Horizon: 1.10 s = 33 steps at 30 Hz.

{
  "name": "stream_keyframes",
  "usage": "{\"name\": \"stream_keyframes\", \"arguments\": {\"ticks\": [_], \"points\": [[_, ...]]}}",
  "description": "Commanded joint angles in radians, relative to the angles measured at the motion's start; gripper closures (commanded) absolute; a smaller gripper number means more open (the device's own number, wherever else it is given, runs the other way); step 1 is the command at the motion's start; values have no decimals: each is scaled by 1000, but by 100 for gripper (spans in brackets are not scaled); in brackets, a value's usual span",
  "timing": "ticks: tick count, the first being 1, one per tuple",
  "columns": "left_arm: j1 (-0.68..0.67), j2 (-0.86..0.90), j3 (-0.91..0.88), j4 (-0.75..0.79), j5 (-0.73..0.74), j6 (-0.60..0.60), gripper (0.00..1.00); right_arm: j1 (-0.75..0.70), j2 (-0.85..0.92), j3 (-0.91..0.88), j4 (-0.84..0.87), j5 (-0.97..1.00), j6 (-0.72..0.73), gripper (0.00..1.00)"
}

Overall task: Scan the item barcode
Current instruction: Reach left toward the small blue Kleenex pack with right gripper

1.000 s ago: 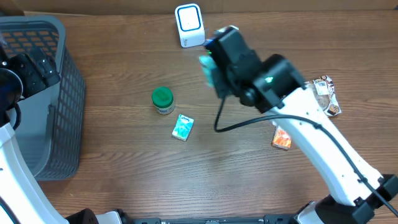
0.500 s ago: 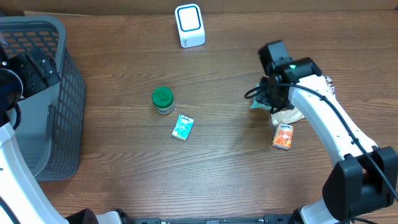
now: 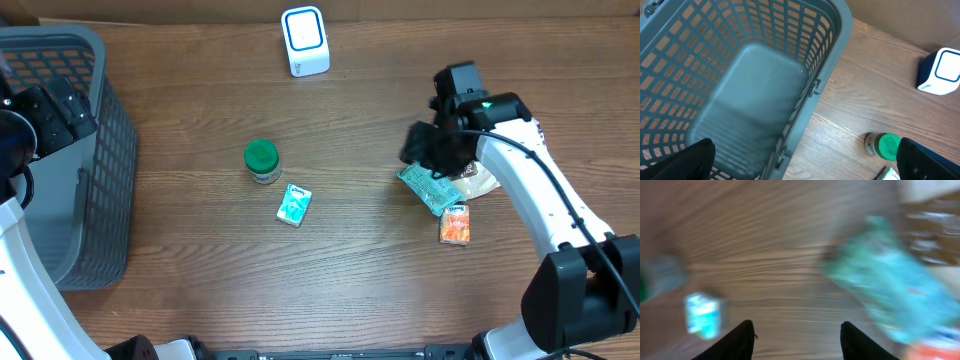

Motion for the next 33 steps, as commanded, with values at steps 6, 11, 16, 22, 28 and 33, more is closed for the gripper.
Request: {"name": "stream_keyframes", "arguments": {"ticks": [6, 11, 16, 22, 28, 33], "points": [[4, 1, 7, 4, -6, 16, 0, 238, 0, 12, 105, -179, 20, 70], [4, 1, 7, 3, -6, 16, 0, 377, 50, 5, 202, -143, 140, 90], [4, 1, 7, 4, -6, 16, 0, 464, 120, 5, 281, -114, 215, 96], [4, 1, 7, 4, -6, 16, 0, 542, 205, 5, 401, -85, 220, 96], [4, 1, 7, 3, -6, 16, 1, 602, 292, 5, 481, -31, 220, 96], [4, 1, 7, 3, -6, 16, 0, 619, 337, 5, 484, 0, 217, 96]]}}
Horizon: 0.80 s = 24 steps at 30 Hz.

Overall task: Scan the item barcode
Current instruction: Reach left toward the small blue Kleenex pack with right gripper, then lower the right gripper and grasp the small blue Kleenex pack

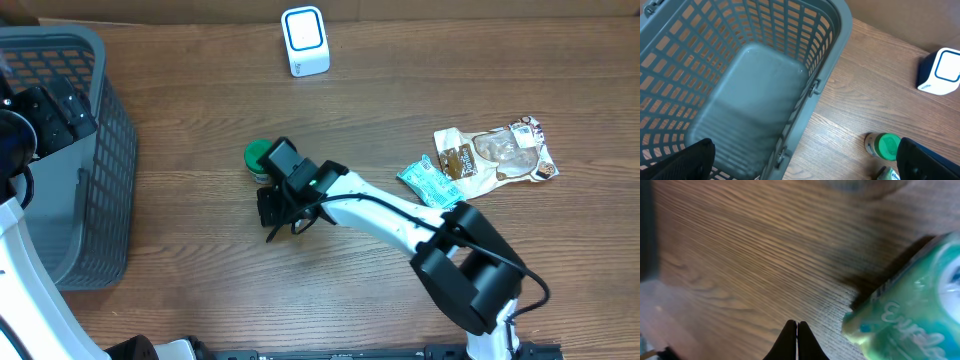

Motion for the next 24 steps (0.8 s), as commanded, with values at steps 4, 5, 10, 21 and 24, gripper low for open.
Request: {"name": "stream_keyframes", "arguments": {"ticks": [4, 5, 10, 21, 24], "points": [[4, 1, 7, 3, -6, 16, 0, -1, 30, 5, -51, 129, 1, 96], [4, 1, 7, 3, -6, 16, 1, -5, 30, 5, -66, 145, 1, 96], [4, 1, 7, 3, -6, 16, 1, -40, 29, 6, -118, 147, 1, 96], [4, 1, 7, 3, -6, 16, 0, -163, 22, 47, -233, 12, -34, 96], [4, 1, 7, 4, -6, 16, 0, -184, 13, 50, -232, -112, -142, 96]]}}
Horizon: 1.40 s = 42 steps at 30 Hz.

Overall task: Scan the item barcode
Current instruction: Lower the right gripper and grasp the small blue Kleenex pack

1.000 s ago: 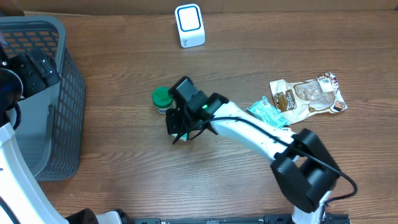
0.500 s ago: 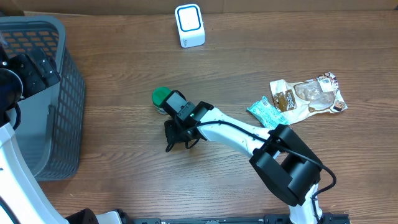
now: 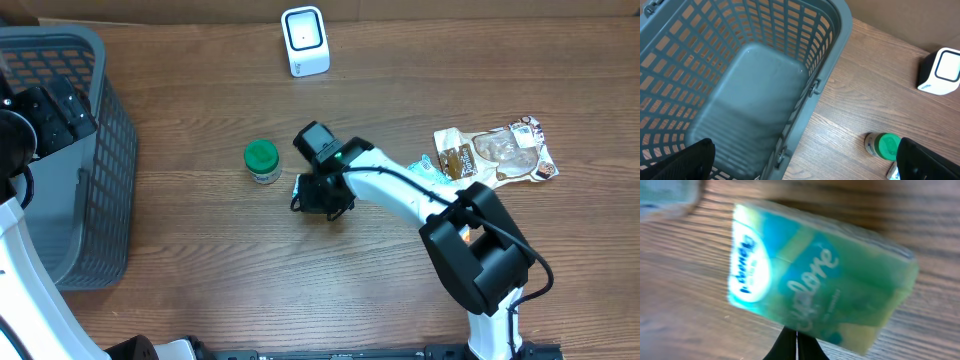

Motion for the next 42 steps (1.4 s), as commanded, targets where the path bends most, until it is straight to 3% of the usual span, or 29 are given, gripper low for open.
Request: {"name": "stream_keyframes", "arguments": {"ticks": [1, 11, 13, 14, 16, 19, 24, 31, 42], "points": [[4, 1, 7, 3, -6, 16, 1, -19, -18, 32, 5, -167, -123, 96], [4, 1, 7, 3, -6, 16, 0, -146, -138, 33, 12, -194, -195, 94], [4, 1, 7, 3, -6, 16, 0, -182, -136, 32, 34, -193, -221, 86], [4, 1, 7, 4, -6, 16, 0, -200, -130, 31, 48, -186, -244, 74], [4, 1, 7, 3, -6, 16, 0, -224, -117, 31, 73, -179, -285, 61], [4, 1, 7, 4, -6, 16, 0, -244, -93, 31, 96, -175, -301, 55], [4, 1, 7, 3, -6, 16, 0, -244, -18, 29, 97, -175, -301, 57], [4, 2, 7, 4, -6, 16, 0, -243, 48, 15, 63, -202, -301, 71], [4, 1, 7, 4, -6, 16, 1, -241, 48, 3, 66, -210, -301, 72]]}}
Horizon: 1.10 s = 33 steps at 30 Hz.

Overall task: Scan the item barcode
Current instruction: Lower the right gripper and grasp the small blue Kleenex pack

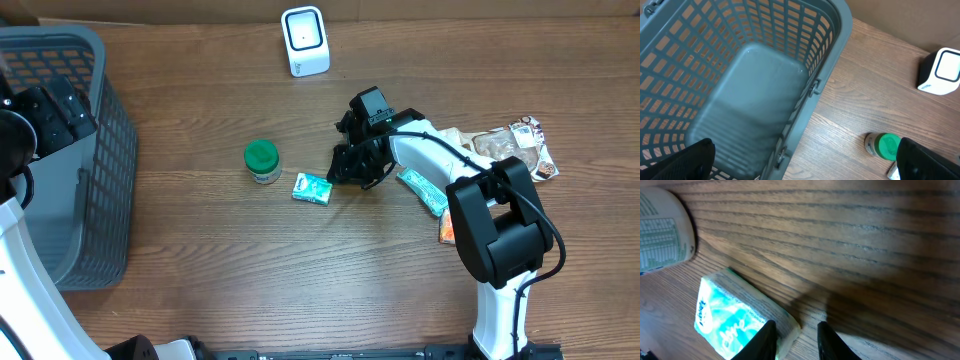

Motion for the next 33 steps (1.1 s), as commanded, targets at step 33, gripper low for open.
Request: {"name": "stream_keyframes", "arguments": {"ticks": [33], "points": [[4, 1, 7, 3, -6, 16, 0, -2, -6, -27, -8, -140, -171, 67]]}}
